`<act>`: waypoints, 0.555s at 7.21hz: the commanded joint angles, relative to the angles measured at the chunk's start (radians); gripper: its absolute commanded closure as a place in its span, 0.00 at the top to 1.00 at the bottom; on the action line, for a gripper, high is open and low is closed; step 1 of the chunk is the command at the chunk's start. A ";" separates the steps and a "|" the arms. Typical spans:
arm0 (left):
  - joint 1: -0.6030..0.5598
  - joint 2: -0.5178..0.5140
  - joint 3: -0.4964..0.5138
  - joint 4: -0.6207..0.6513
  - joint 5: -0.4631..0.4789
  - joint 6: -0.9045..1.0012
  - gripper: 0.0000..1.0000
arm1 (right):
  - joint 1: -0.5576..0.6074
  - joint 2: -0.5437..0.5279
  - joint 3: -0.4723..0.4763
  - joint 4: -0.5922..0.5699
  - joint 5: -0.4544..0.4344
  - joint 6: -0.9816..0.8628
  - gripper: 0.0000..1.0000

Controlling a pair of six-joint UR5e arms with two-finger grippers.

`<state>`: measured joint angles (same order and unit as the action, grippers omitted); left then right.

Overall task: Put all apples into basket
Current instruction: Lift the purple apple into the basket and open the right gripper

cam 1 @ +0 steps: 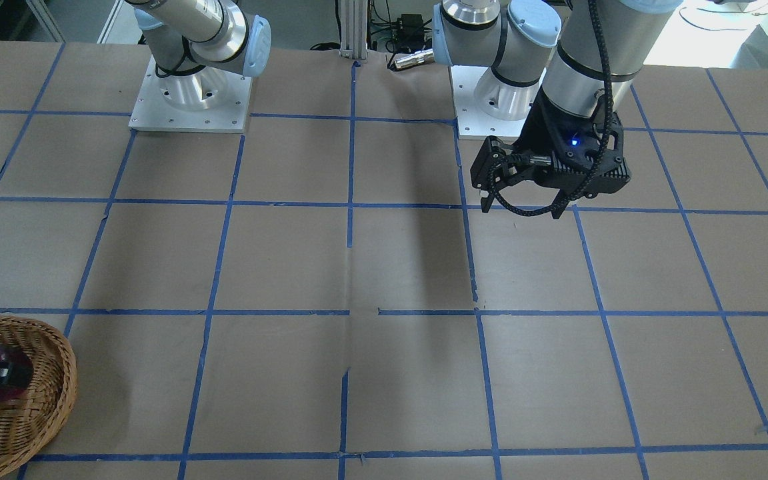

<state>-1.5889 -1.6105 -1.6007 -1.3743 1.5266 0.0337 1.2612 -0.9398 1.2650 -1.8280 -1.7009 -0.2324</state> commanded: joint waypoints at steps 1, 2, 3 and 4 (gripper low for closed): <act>-0.002 0.004 -0.004 0.004 0.009 0.000 1.00 | 0.000 0.003 0.000 0.015 0.007 -0.002 1.00; 0.001 0.004 -0.005 0.004 0.009 0.000 1.00 | 0.000 -0.002 -0.009 0.024 0.004 -0.002 1.00; 0.006 0.007 -0.007 -0.002 0.010 0.003 1.00 | 0.001 -0.032 -0.010 0.068 0.009 -0.002 1.00; -0.002 0.011 -0.011 0.003 0.010 0.002 1.00 | 0.009 -0.103 -0.006 0.151 0.015 -0.007 1.00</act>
<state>-1.5869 -1.6033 -1.6080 -1.3729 1.5363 0.0354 1.2637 -0.9772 1.2578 -1.7569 -1.6918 -0.2357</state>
